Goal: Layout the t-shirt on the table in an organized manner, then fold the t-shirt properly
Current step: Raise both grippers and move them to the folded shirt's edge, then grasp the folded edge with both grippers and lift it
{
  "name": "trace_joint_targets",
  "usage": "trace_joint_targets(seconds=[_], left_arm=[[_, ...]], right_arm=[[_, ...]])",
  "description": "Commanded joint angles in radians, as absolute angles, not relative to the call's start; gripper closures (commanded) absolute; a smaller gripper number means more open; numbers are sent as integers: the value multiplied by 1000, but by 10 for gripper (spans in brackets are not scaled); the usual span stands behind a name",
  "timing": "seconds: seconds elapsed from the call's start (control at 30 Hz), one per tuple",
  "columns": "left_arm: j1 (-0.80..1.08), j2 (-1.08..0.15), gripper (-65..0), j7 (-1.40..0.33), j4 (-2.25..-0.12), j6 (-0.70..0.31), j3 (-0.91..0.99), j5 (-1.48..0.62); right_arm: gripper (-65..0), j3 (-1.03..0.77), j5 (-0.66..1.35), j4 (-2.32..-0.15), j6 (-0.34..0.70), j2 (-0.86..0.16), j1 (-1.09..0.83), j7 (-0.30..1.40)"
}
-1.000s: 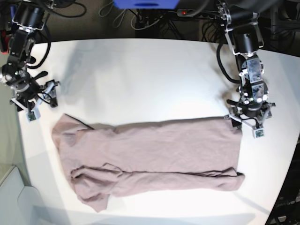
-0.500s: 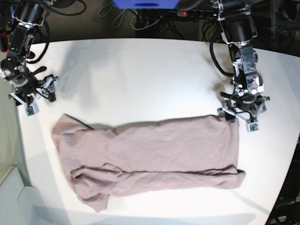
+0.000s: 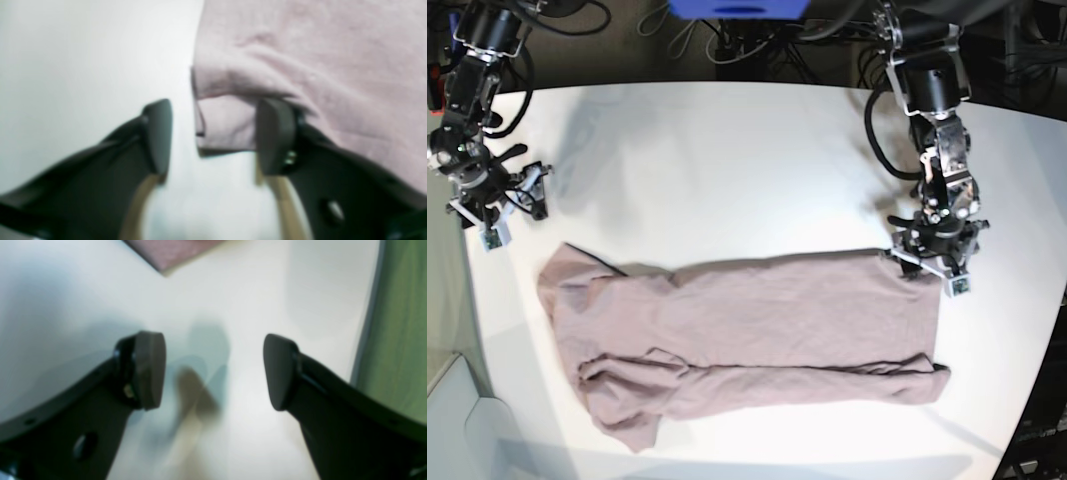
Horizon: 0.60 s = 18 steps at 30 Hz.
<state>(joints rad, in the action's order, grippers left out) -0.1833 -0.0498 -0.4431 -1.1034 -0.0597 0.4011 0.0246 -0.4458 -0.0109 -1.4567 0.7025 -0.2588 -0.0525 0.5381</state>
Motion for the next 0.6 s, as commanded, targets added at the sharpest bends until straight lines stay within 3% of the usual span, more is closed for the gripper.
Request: trace_joint_targets(seconds=[0.0, 0.13, 0.27, 0.57], left_arm=[[-194, -50, -274, -501, -1099, -64, 386, 22], [-191, -50, -117, -503, -1112, -64, 349, 22], [-193, -47, 0, -504, -1112, -62, 349, 22], [-163, -47, -1, -513, -1207, -59, 352, 22]], right_arm=[[-457, -450, 4, -1469, 698, -275, -36, 518], [-457, -449, 4, -1468, 698, -275, -15, 518], [-457, -443, 4, -1468, 698, -275, -8, 518], [-459, -381, 5, -1322, 698, -260, 107, 518]])
